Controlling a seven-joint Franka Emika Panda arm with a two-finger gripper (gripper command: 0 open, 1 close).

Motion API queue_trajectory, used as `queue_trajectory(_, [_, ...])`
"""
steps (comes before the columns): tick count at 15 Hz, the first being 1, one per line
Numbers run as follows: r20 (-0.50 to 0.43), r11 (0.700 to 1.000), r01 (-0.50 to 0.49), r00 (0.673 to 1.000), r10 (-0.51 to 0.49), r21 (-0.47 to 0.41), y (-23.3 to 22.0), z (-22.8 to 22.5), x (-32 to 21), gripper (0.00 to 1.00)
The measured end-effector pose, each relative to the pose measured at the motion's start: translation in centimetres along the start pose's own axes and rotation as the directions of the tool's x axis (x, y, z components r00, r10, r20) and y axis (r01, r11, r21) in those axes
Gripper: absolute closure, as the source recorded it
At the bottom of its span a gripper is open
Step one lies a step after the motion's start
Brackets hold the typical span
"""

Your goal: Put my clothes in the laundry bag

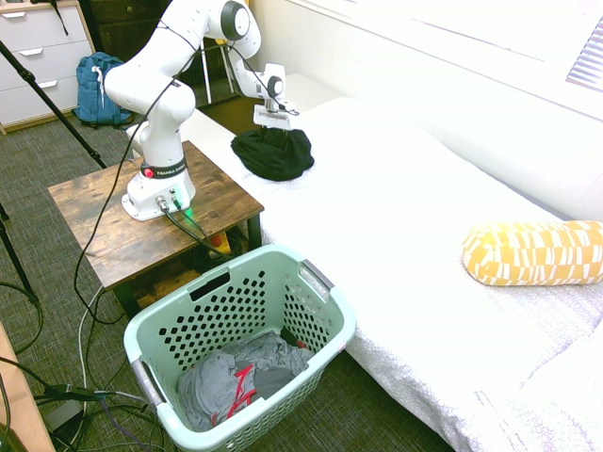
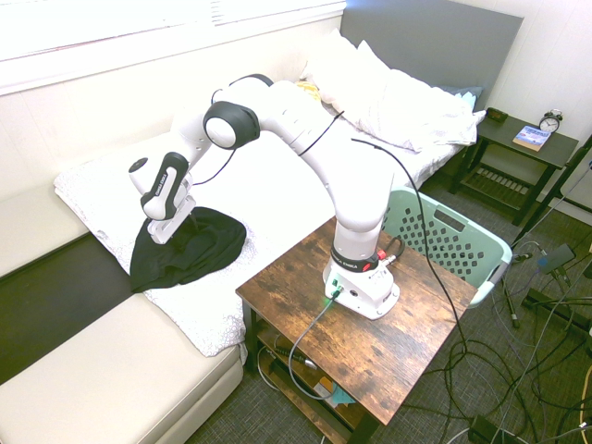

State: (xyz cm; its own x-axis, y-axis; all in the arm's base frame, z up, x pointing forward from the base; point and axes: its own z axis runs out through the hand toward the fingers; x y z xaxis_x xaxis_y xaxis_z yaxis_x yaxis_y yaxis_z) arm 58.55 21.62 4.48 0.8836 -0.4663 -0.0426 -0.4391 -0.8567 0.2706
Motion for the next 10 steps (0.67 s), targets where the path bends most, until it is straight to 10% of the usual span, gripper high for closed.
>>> queue_trajectory(10, [0.077, 0.999, -0.020, 0.997, 0.022, -0.030, 2.6, 1.4, -2.3, 1.00])
